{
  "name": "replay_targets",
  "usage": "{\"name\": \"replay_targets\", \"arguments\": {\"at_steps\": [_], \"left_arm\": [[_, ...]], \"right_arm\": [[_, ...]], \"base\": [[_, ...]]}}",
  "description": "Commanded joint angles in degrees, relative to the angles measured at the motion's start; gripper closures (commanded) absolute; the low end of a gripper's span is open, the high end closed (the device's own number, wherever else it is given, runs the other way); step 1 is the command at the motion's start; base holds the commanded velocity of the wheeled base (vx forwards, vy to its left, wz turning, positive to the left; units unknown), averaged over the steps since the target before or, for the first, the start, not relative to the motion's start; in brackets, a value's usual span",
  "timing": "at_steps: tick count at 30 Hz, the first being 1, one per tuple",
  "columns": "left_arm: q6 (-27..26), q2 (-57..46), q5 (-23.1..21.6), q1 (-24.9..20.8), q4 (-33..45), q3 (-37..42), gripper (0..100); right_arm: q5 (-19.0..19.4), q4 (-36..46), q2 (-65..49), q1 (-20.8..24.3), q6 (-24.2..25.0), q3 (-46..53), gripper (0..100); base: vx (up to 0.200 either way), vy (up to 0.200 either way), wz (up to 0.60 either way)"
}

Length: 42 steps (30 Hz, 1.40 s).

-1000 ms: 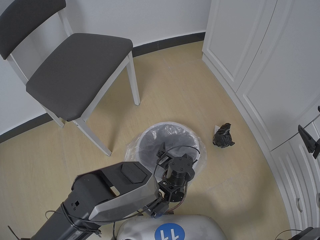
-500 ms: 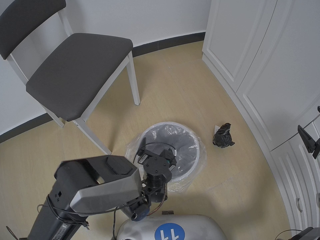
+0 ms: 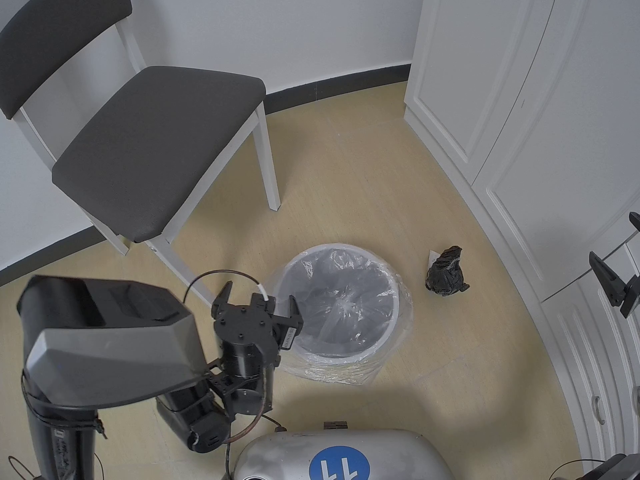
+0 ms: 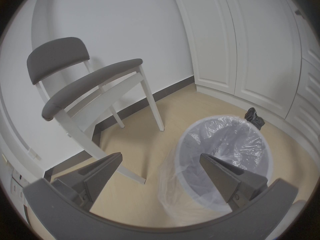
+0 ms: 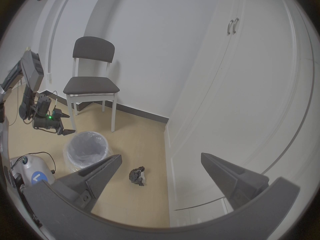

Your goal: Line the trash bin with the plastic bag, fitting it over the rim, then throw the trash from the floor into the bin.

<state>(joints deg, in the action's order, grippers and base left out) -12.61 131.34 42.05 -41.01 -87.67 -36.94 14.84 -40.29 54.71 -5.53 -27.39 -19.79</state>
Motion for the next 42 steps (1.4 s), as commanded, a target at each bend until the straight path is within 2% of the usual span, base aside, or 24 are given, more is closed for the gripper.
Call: {"name": "replay_targets", "arguments": {"at_steps": [1, 2, 3, 5, 7, 8, 9, 10, 11, 13, 14, 16, 17, 19, 20, 24, 28, 36, 42], "left_arm": [[7.86, -14.10, -3.64, 3.04, -0.04, 13.65, 0], [7.86, -14.10, -3.64, 3.04, -0.04, 13.65, 0], [8.21, -14.89, -5.22, 4.45, -0.13, 16.90, 0], [8.30, -15.15, -5.48, 5.77, -0.13, 19.27, 0], [9.09, -15.15, -5.57, 6.56, -0.13, 19.97, 0], [9.18, -15.06, -5.66, 7.00, -0.13, 19.71, 0], [9.18, -15.06, -5.66, 7.00, -0.13, 19.71, 0], [8.83, -15.15, -5.57, 7.87, -0.13, 19.18, 0], [8.56, -15.41, -5.66, 8.14, -0.13, 18.92, 0], [8.47, -15.85, -5.66, 8.23, -0.13, 19.45, 0], [8.56, -15.59, -5.75, 8.23, -0.13, 20.24, 0], [8.74, -15.24, -5.92, 8.14, -0.13, 21.29, 0], [8.91, -13.83, -7.68, 8.40, -0.13, 23.31, 0], [9.09, -12.86, -9.70, 9.10, -0.13, 23.84, 0], [9.09, -12.43, -11.72, 10.60, -0.13, 23.58, 0], [9.00, -12.34, -14.27, 13.59, -0.22, 22.08, 0], [9.09, -12.34, -16.64, 14.73, -0.22, 22.17, 0], [9.09, -10.23, -16.64, 14.64, -0.22, 22.00, 0], [9.09, -9.61, -16.56, 14.55, -0.22, 21.73, 0]], "right_arm": [[-9.56, -1.02, 3.65, 16.17, 3.40, -1.22, 0], [-9.56, -1.02, 3.65, 16.17, 3.40, -1.22, 0], [-18.62, -1.19, 5.67, 24.34, 5.86, -1.57, 0], [-27.05, -1.19, 8.83, 31.20, 10.34, -3.24, 0], [-34.61, -1.63, 14.02, 36.74, 17.11, -6.93, 0], [-40.06, -2.78, 18.41, 39.99, 22.47, -10.19, 0], [-40.06, -2.78, 18.41, 39.99, 22.47, -10.19, 0], [-48.06, -4.62, 25.80, 42.54, 29.24, -15.20, 0], [-50.17, -4.27, 29.05, 42.54, 30.47, -17.30, 0], [-49.99, -4.45, 33.27, 41.75, 30.47, -19.33, 0], [-48.15, -4.36, 38.45, 39.37, 30.20, -21.08, 0], [-46.65, -4.53, 41.35, 38.49, 30.12, -21.96, 0], [-44.54, -4.89, 45.48, 37.61, 30.12, -23.37, 0], [-43.75, -5.06, 47.94, 36.38, 30.29, -24.25, 0], [-42.70, -5.06, 50.67, 34.36, 30.29, -25.74, 0], [-39.27, -3.57, 56.56, 31.11, 30.03, -31.28, 0], [-38.48, -2.69, 63.33, 28.91, 29.85, -34.27, 0], [-38.13, -2.78, 69.21, 23.55, 27.22, -34.62, 0], [-36.37, -3.39, 76.51, 23.90, 27.57, -36.11, 0]], "base": [[0.000, 0.000, 0.00], [0.000, 0.000, 0.00], [0.000, 0.000, 0.00], [0.000, 0.000, 0.00], [0.000, 0.000, 0.00], [0.000, 0.000, 0.00], [0.000, 0.000, 0.00], [0.000, 0.000, 0.00], [0.000, 0.000, 0.00], [0.000, 0.000, 0.00], [0.000, 0.000, 0.00], [0.000, 0.000, 0.00], [0.000, 0.000, 0.00], [0.000, 0.000, 0.00], [0.000, 0.000, 0.00], [0.000, 0.000, 0.00], [0.000, 0.000, 0.00], [0.000, 0.000, 0.00], [0.000, 0.000, 0.00]]}}
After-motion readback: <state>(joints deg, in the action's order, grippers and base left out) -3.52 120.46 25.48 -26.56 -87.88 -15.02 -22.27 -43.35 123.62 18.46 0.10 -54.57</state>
